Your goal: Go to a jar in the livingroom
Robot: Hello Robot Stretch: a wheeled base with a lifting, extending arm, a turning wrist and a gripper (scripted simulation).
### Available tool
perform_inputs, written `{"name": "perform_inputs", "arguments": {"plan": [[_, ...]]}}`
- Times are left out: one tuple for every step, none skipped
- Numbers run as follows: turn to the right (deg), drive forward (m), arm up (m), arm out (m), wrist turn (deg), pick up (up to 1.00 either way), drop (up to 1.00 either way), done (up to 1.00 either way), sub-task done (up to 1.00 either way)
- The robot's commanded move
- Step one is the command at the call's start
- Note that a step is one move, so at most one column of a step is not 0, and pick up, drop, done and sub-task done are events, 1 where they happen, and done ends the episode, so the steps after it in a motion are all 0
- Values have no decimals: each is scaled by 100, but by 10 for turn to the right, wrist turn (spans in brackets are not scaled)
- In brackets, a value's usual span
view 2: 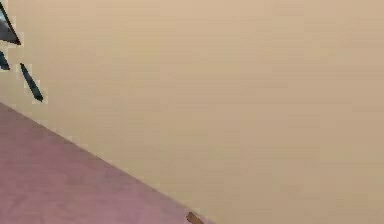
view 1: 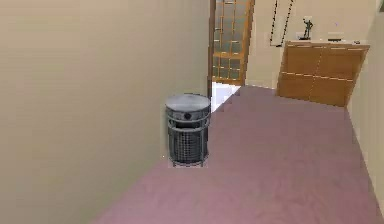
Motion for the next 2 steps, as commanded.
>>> {"name": "perform_inputs", "arguments": {"plan": [[-450,0,0,0,0,0,0,0,0],[-450,0,0,0,0,0,0,0,0]]}}
